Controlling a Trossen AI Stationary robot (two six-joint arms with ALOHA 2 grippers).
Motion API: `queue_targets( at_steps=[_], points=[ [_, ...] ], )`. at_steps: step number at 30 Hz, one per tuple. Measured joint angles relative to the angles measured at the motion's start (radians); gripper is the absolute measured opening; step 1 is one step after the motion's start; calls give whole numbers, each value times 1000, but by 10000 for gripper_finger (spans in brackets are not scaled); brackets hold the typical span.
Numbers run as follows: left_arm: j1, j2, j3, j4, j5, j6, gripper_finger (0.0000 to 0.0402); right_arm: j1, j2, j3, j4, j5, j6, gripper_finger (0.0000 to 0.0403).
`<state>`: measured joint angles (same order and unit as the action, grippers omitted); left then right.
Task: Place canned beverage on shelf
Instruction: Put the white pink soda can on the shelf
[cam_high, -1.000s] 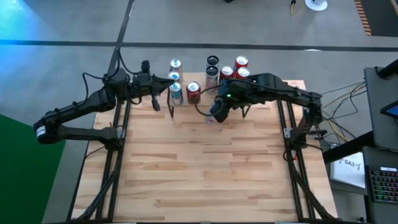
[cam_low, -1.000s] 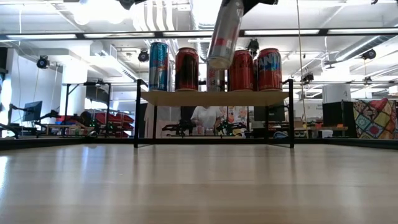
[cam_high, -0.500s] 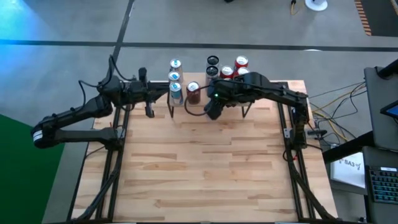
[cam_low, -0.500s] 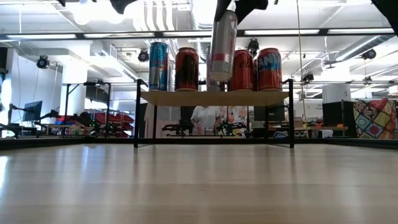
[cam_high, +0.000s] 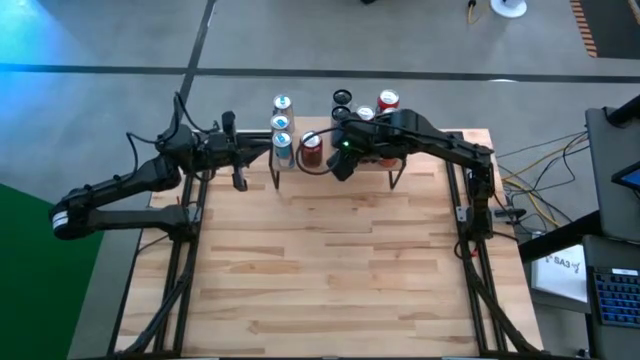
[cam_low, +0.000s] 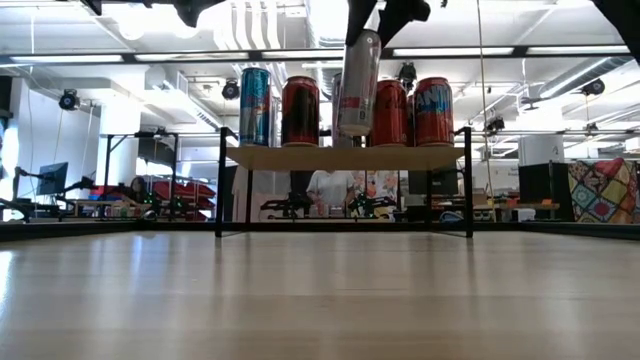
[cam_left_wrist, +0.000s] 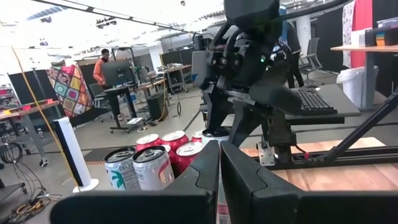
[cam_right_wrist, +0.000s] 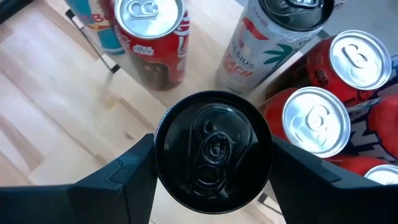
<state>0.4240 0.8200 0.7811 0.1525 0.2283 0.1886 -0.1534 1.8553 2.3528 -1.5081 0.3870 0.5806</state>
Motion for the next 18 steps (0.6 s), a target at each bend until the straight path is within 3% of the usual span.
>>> queue_targets(
  at_steps=[18],
  points=[
    [0, 3, 0, 13, 0, 0, 0, -22, 11, 0, 54, 13, -58, 241]
  ],
)
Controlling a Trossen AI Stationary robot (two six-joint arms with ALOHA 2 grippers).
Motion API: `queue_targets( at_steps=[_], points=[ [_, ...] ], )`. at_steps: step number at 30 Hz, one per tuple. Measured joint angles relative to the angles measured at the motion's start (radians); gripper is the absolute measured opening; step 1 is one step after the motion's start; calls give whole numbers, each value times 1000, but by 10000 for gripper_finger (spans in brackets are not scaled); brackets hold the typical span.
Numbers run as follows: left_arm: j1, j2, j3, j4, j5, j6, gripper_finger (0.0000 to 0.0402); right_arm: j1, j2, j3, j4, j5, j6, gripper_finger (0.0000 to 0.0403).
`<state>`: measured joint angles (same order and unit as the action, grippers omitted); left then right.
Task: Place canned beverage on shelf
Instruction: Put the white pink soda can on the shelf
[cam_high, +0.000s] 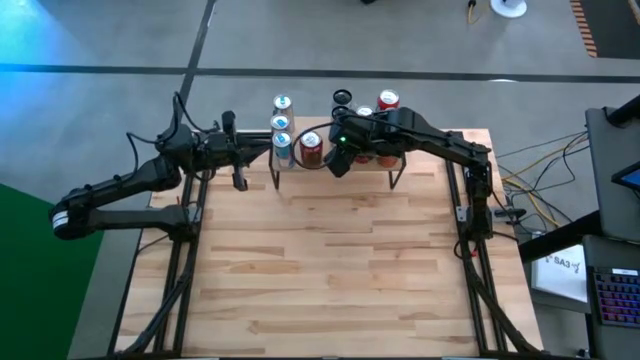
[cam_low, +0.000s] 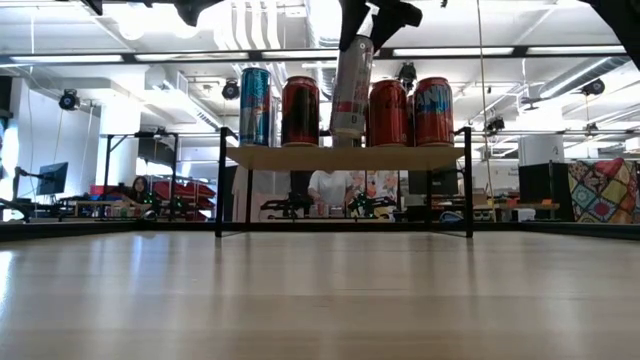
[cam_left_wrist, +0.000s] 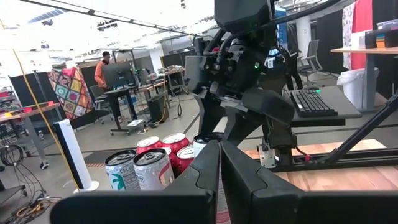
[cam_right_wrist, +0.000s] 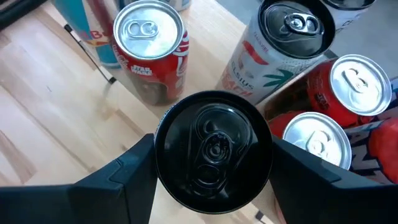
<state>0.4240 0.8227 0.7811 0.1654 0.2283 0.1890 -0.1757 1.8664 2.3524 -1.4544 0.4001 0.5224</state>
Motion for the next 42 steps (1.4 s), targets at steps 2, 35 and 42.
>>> queue_targets(
  at_steps=[2, 35, 42],
  points=[
    [0, 0, 0, 0, 0, -1, 0, -2, 1, 0, 0, 11, -6, 241],
    [0, 0, -5, 0, 0, -5, 0, -2, 2, -29, 31, 74, -26, 244],
    [0, 0, -5, 0, 0, -8, 0, -2, 2, -63, 33, 81, -26, 244]
  ],
)
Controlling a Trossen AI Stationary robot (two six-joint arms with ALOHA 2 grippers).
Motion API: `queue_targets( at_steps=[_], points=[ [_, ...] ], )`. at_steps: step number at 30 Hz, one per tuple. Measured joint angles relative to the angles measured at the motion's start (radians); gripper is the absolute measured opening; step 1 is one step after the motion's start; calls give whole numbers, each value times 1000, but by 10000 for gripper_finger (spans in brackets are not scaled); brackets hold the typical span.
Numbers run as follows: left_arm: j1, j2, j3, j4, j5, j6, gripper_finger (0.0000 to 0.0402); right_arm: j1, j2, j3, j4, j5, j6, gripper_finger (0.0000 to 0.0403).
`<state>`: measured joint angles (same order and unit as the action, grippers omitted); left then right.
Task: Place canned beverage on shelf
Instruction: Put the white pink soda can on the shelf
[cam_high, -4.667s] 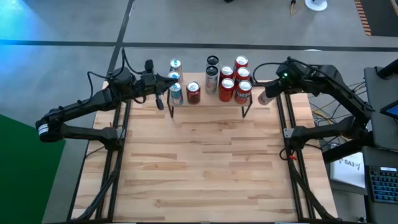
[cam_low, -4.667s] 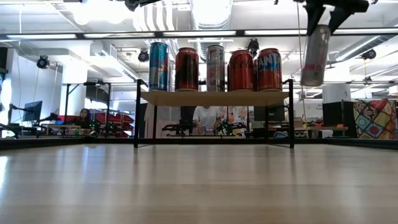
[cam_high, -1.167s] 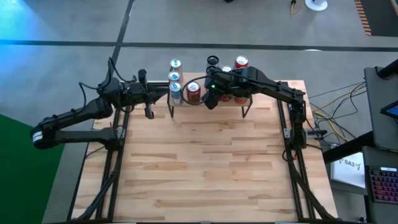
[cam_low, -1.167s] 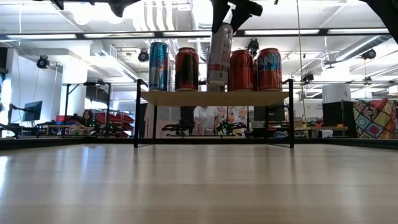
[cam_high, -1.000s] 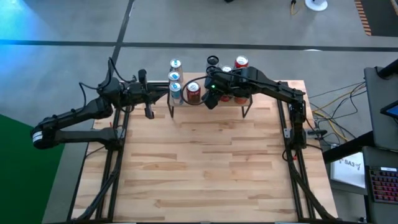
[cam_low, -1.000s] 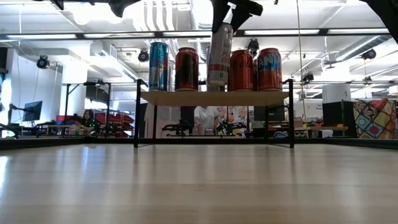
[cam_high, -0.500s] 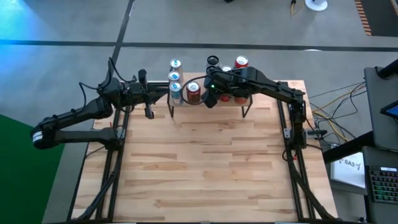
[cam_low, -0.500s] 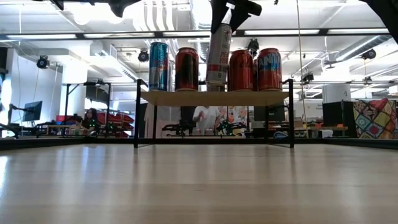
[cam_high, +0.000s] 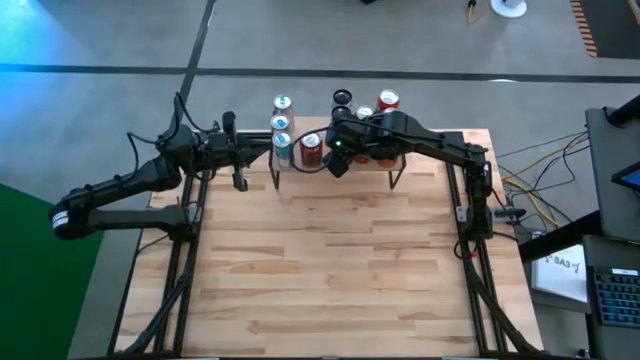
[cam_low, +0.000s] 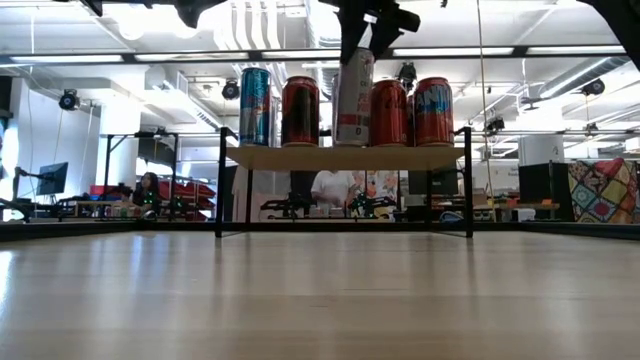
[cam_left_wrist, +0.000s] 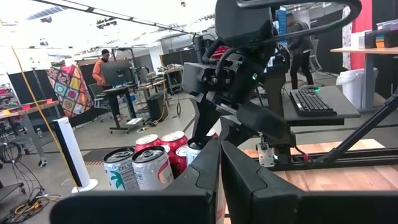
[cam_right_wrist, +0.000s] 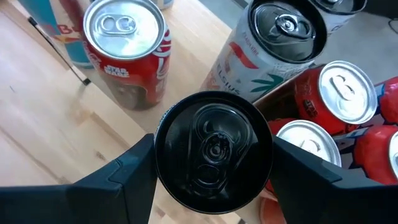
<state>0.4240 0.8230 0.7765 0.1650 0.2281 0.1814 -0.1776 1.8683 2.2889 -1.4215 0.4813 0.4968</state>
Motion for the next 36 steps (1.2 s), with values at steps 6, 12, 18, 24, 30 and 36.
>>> queue_targets(
  at_steps=[6, 12, 18, 24, 30, 36],
  points=[
    [0, 0, 0, 0, 0, 0, 0, -1, 0, -9, 3, 19, -13, 245],
    [0, 0, 0, 0, 0, 0, 0, -5, 0, -9, 29, 19, -24, 249],
    [0, 0, 0, 0, 0, 0, 0, -9, 0, -9, 43, 18, -26, 251],
    [0, 0, 0, -2, 0, 0, 0, -11, 0, -10, 45, 17, -26, 252],
    [0, 0, 0, -2, 0, 0, 0, -11, 0, -10, 44, 17, -26, 259],
    [0, 0, 0, -3, 0, 0, 0, -11, 0, -12, 44, 17, -27, 268]
  ],
)
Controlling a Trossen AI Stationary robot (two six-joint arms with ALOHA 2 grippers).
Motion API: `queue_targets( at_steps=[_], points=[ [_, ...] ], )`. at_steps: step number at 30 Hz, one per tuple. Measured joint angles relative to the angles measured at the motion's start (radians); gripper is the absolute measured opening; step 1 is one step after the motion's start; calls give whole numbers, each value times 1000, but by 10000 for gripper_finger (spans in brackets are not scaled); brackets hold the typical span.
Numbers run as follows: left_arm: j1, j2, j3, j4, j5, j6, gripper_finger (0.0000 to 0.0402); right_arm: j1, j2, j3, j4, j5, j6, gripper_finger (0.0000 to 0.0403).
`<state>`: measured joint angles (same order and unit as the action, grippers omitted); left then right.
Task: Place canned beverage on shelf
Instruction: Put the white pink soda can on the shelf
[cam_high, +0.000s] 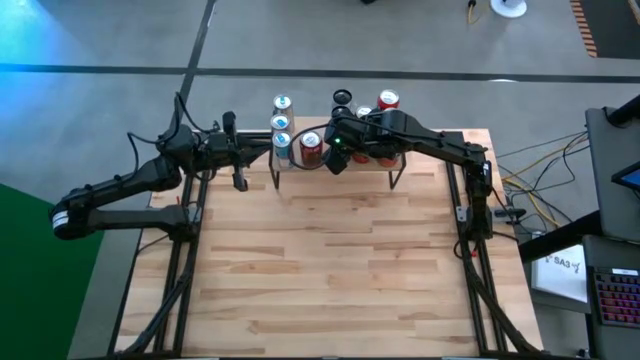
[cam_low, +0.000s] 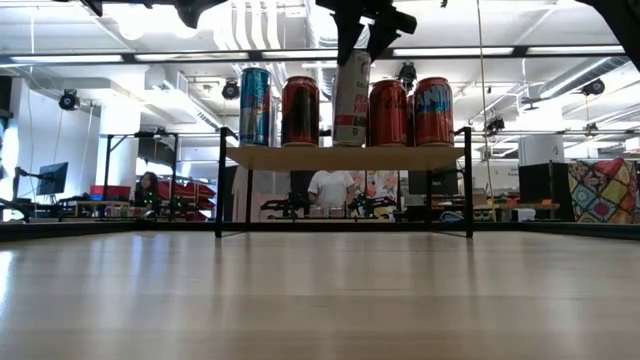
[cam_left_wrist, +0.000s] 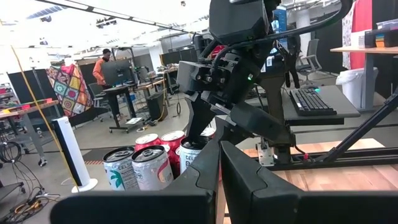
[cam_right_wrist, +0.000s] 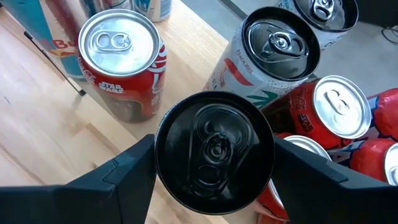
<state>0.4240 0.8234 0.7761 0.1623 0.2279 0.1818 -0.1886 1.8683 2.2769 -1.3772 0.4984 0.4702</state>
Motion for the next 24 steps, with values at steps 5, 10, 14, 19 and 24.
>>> queue_targets(
  at_steps=[5, 10, 14, 19, 24],
  points=[
    [0, 0, 0, 0, 0, 0, 0, 0, 0, -4, 0, 0, -1, 266],
    [0, 0, 0, 0, 0, 0, 0, 0, 0, -4, 2, 0, -4, 271],
    [0, 0, 0, 1, 0, 0, 0, 0, 0, -4, 6, 0, -12, 273],
    [0, 0, 0, 1, 0, 0, 0, 0, 0, -4, 7, 0, -12, 273],
    [0, 0, 0, 1, 0, 0, 0, 0, 0, -9, 7, 0, -11, 280]
  ],
)
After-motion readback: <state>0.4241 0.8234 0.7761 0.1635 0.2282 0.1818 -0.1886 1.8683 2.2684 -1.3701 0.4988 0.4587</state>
